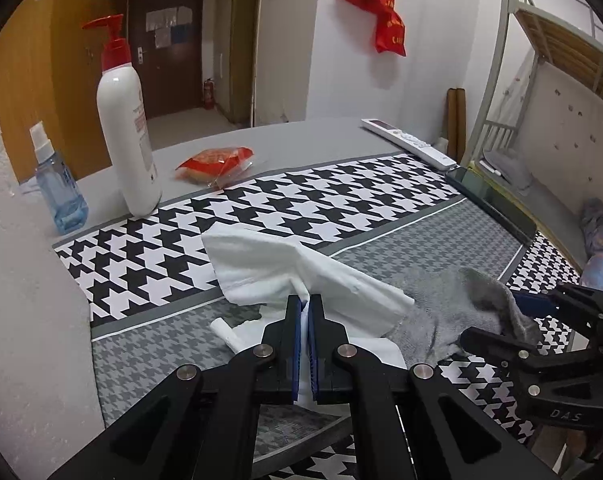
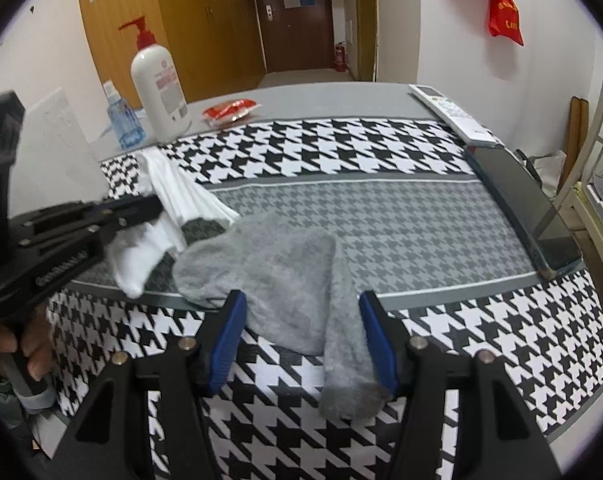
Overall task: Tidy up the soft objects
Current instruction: 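Grasp the grey socks with the right tool and lift them, then carry the towel and socks with both tools over the foam box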
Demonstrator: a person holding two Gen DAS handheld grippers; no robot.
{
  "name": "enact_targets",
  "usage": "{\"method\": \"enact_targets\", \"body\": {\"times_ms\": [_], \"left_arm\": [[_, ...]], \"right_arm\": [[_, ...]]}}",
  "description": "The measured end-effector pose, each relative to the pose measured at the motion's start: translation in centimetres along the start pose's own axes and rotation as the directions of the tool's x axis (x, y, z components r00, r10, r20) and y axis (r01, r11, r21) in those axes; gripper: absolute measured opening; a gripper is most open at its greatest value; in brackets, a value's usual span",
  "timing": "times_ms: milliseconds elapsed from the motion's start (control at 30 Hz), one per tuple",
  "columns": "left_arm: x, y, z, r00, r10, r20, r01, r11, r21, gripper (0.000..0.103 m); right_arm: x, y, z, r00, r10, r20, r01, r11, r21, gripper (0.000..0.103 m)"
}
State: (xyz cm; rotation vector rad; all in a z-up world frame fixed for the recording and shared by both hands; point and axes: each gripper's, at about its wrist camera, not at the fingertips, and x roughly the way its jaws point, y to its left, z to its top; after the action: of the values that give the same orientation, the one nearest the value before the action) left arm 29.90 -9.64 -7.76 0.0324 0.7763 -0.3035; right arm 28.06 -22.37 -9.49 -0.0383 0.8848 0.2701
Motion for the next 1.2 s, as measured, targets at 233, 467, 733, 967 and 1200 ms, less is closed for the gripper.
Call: {"method": "enact_targets", "body": {"times_ms": [233,467,733,967,1200], "left_arm": [[0.0,0.0,0.0,1.0,0.002,0.002,-0.002,1.0,-0.004,0.004],[-0.5,-0.4,-0.1,1.0,-0.019,0.014,0.019,1.0,0.0,0.004],[-3.2,-0.6,-0.5,0.994,-0.039,0.101,0.038,0.999,0.01,0.004],[-4.9,-0.9,-0.6,0.988,-0.058,0.146,0.054,0.998,0.026,0.004],[-8.2,-1.5,-0.8,0.973,-0.054,0.225,0.046,0.998,0.044,0.004]], "right_arm": [[0.6,-0.1,-0.2,0.998,-0.058,-0.001,0.058,0.998,-0.023,0.041],[0.0,-0.5,-0.5,0.999,-0.053,0.004,0.053,0.999,0.003,0.013],[-4.2,-1.9,-0.7,0.996,-0.009,0.092,0.003,0.998,0.068,0.012],[-6.5,-2.3,-0.7,0.988,0.007,0.156,-0.024,0.993,0.112,0.012],[-8.2,-1.9,-1.2,0.965,0.032,0.262,-0.07,0.988,0.135,0.012]]}}
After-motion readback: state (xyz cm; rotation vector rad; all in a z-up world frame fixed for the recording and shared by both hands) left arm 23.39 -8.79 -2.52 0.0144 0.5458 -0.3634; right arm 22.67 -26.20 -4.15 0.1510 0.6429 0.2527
